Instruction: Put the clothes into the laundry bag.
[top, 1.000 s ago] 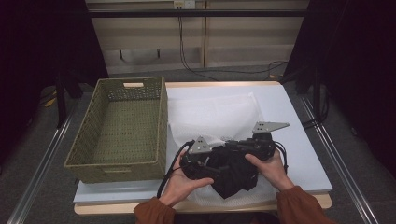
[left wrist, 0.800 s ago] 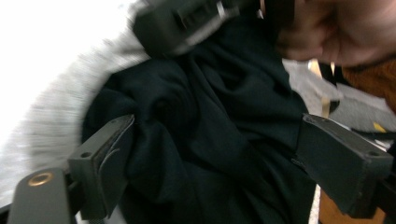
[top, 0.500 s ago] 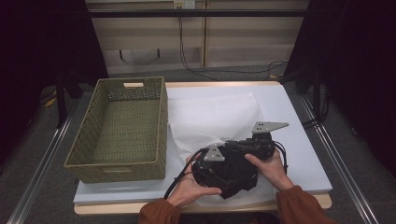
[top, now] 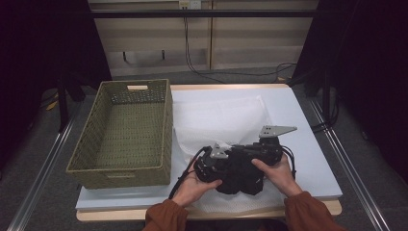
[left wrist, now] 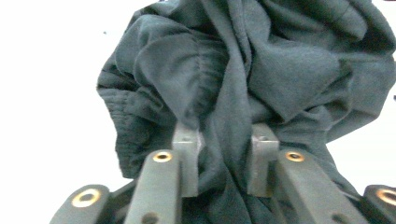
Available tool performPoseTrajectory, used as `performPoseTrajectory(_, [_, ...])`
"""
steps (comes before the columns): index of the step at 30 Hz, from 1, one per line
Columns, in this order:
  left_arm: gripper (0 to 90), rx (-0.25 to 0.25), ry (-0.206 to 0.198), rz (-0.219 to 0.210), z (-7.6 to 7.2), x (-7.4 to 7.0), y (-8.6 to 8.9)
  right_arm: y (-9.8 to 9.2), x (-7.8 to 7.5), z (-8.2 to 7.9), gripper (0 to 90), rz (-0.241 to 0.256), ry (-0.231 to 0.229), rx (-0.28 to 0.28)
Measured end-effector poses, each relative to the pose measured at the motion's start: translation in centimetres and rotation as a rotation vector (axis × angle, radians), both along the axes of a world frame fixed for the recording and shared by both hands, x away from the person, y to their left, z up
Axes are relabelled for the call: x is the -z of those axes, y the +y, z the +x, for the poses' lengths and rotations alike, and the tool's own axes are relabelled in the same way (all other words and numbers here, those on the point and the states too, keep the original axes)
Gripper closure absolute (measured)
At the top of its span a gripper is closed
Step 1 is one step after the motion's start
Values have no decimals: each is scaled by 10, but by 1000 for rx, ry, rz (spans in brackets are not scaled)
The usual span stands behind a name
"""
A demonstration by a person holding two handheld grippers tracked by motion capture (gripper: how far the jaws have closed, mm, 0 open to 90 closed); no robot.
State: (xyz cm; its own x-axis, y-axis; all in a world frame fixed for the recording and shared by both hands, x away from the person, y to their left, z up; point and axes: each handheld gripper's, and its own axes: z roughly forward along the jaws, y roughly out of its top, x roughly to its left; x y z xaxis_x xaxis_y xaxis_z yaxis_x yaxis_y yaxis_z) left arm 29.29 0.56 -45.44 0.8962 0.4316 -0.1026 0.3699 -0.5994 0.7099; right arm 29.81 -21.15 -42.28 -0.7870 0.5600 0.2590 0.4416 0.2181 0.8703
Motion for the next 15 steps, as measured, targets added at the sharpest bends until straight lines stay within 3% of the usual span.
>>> performPoseTrajectory(2, [735, 1, 2, -14, 2, -3, 1, -1, -1, 0, 892, 1, -1, 0])
performPoseTrajectory(3, [742, 2, 2, 6, 3, -5, 2, -1, -1, 0, 892, 2, -2, 1])
performPoseTrajectory(5, [749, -24, 2, -26, 6, -5, -1, -2, -3, 0, 892, 8, -4, 3])
performPoseTrajectory(6, [750, -30, 6, -11, 7, -7, 0, -2, -4, -1, 892, 10, -6, 3])
performPoseTrajectory(9, [752, -43, 0, -31, 11, -8, 0, -3, -5, -1, 892, 11, -11, 4])
performPoseTrajectory(11, [755, -84, -39, -17, 13, -11, -1, -3, -8, -2, 892, 16, -17, 0])
performPoseTrajectory(15, [757, -124, -41, -30, 16, -9, -1, -3, -12, -4, 892, 18, -28, 0])
